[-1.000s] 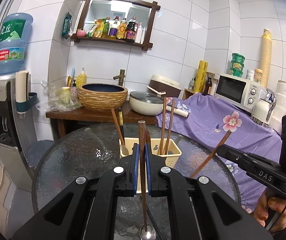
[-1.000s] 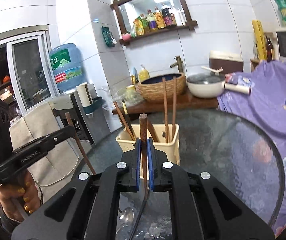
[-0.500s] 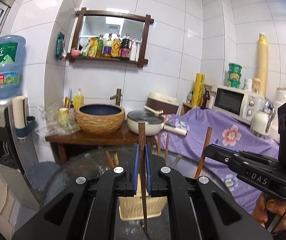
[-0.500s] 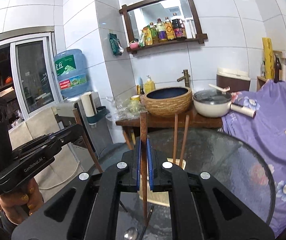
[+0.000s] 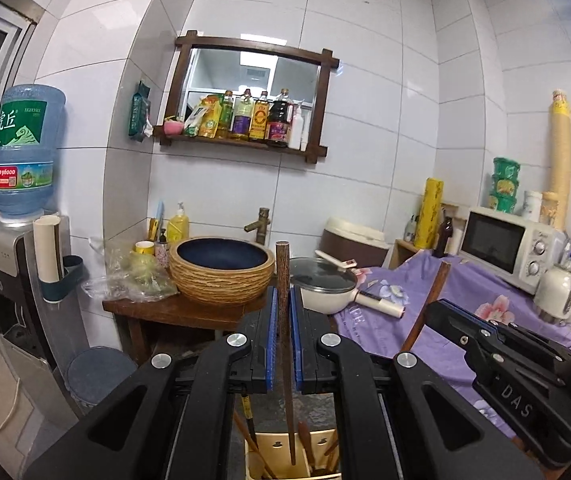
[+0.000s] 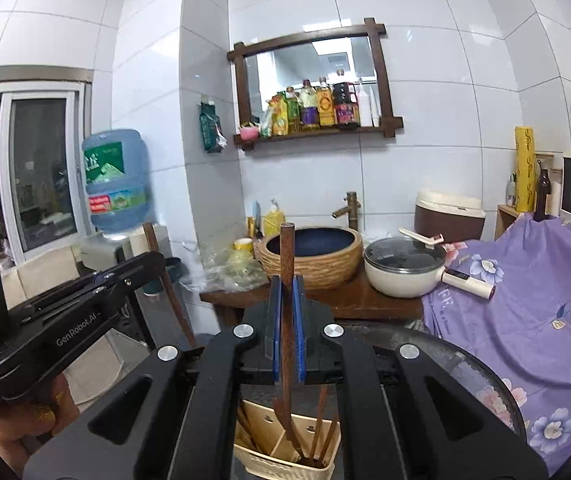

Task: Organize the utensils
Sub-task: 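Lower both brown chopsticks into the basket and open both tools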

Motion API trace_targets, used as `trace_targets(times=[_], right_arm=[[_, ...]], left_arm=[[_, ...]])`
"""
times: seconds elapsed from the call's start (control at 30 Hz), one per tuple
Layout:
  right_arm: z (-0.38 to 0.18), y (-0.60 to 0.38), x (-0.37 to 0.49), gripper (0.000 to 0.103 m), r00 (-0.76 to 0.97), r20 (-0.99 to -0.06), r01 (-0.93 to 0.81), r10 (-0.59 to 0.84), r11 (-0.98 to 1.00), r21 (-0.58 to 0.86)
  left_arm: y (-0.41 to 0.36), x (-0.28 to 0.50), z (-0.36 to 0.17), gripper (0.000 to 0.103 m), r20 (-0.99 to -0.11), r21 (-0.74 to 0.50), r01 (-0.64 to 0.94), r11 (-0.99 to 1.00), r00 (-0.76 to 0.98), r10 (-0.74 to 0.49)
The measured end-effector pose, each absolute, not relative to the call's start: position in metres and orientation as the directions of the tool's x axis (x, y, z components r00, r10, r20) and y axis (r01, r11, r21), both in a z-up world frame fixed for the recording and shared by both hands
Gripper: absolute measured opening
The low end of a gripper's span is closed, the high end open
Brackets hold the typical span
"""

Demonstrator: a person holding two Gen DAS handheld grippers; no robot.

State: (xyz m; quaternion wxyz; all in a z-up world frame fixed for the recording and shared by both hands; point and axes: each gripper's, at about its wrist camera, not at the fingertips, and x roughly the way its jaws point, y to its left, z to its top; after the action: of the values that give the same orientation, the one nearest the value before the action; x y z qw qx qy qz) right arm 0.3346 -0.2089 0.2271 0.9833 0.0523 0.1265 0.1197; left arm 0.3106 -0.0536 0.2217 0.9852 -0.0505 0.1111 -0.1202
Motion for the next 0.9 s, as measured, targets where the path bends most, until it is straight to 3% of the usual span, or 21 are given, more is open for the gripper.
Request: trace_targets(times=[0.27, 0.7, 0.77, 0.8, 0.83, 0.87, 0.9], right_arm=[[0.167, -0.204, 0.352, 0.006, 0.914, -0.324, -0.210, 0.244, 0.968, 0.137], [0.129, -0.209, 0.360, 0.009, 0.889, -0.389, -0.195, 0.240, 0.969, 0.154], [0.124, -0.212, 0.352, 0.027, 0.895, -0.380, -0.189, 0.234, 0.970, 0.151], [0.122, -0.214, 0.348, 0.052, 0.900, -0.374, -0.181, 0.225, 0.972, 0.150], [0.119, -0.218, 0.341, 0.062, 0.909, -0.358, -0.168, 0.213, 0.974, 0.153], [0.116, -0.220, 0.335, 0.062, 0.912, -0.350, -0.169, 0.213, 0.974, 0.154], [0.114, -0.222, 0.331, 0.062, 0.910, -0.353, -0.173, 0.217, 0.973, 0.152]], left_arm=[[-0.065, 0.326, 0.162, 0.006, -0.300, -0.095, 0.226, 0.970, 0.922, -0.244], [-0.058, 0.336, 0.116, 0.007, -0.393, -0.112, 0.242, 0.964, 0.880, -0.266], [-0.055, 0.332, 0.115, 0.011, -0.393, -0.113, 0.249, 0.962, 0.878, -0.273], [-0.054, 0.329, 0.114, 0.016, -0.391, -0.116, 0.249, 0.961, 0.878, -0.275], [-0.051, 0.325, 0.114, 0.035, -0.385, -0.120, 0.249, 0.961, 0.881, -0.276], [-0.048, 0.318, 0.113, 0.051, -0.374, -0.121, 0.243, 0.962, 0.887, -0.271], [-0.045, 0.313, 0.111, 0.054, -0.363, -0.120, 0.236, 0.964, 0.894, -0.264]])
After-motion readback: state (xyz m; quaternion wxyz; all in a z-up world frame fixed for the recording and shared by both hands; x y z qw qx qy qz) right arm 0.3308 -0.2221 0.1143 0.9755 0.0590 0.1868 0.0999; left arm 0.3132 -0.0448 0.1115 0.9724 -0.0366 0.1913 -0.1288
